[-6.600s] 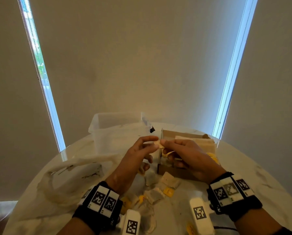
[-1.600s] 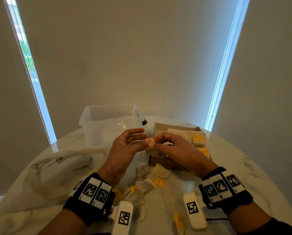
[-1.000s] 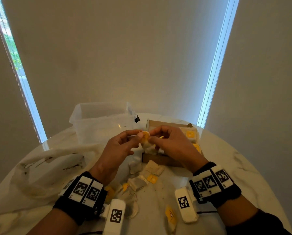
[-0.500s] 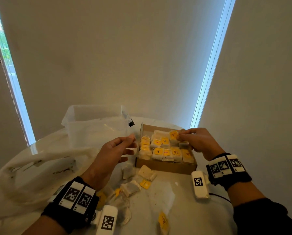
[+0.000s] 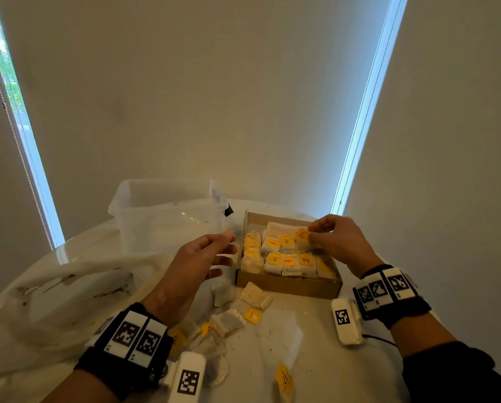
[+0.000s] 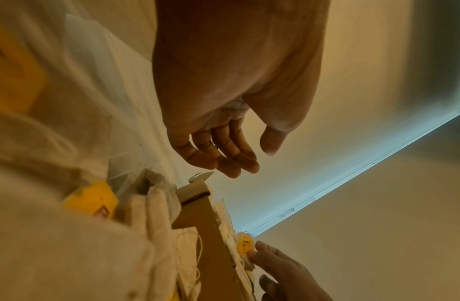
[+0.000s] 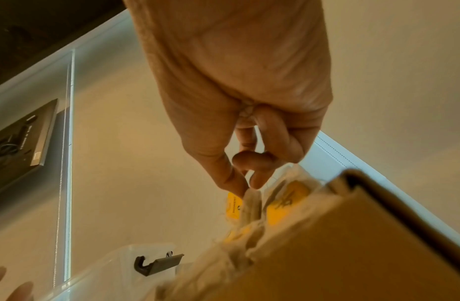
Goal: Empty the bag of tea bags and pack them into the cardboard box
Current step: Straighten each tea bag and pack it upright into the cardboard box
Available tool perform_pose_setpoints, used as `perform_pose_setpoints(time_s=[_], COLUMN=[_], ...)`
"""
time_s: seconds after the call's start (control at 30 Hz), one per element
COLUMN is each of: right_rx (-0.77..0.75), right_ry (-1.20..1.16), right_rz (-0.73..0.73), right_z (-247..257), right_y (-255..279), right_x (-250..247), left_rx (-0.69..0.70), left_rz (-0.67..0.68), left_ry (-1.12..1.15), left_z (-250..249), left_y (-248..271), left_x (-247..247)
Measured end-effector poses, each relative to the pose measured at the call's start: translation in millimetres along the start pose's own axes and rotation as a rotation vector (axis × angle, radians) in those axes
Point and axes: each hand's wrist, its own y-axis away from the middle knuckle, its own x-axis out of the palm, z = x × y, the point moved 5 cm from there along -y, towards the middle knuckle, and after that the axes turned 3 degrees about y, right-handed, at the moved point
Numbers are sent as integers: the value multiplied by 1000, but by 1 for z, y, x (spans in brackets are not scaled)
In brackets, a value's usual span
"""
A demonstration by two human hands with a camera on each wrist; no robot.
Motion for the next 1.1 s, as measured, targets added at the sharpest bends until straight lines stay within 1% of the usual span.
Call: perform_pose_setpoints(time_s=[0.1, 0.27, 0.37, 0.43, 0.53, 0.6, 0.73, 0.8, 0.93, 1.1], right_rx=[-98, -111, -164, -170, -149, -156, -230, -243, -244, -154], right_ry=[81, 198, 351, 426, 531, 577, 533, 484, 446, 402], right_rz=[-28, 9, 24, 71, 180, 213, 122, 117, 222, 378], right_z=[7, 9, 19, 24, 28, 30, 39, 43, 47, 44], right_y=[-1, -8, -12, -17, -23, -24, -19, -15, -9, -9], right_x=[-4, 0, -4, -4, 2, 5, -11, -21, -25, -11], left_rx=[-2, -4, -2, -3, -6, -6, -4, -4, -6, -10], left_rz=[-4, -7, -6, -4, 1, 2, 1, 2, 5, 7], left_ry=[1, -3, 3, -2, -3, 2, 3, -1, -5, -13], left_z=[0, 0, 0, -1, 0, 0, -1, -1, -2, -1], left_y=[0, 0, 0, 0, -1, -1, -1, -1, 0, 0], left_x=[0, 0, 0, 0, 1, 0, -1, -1, -1, -2])
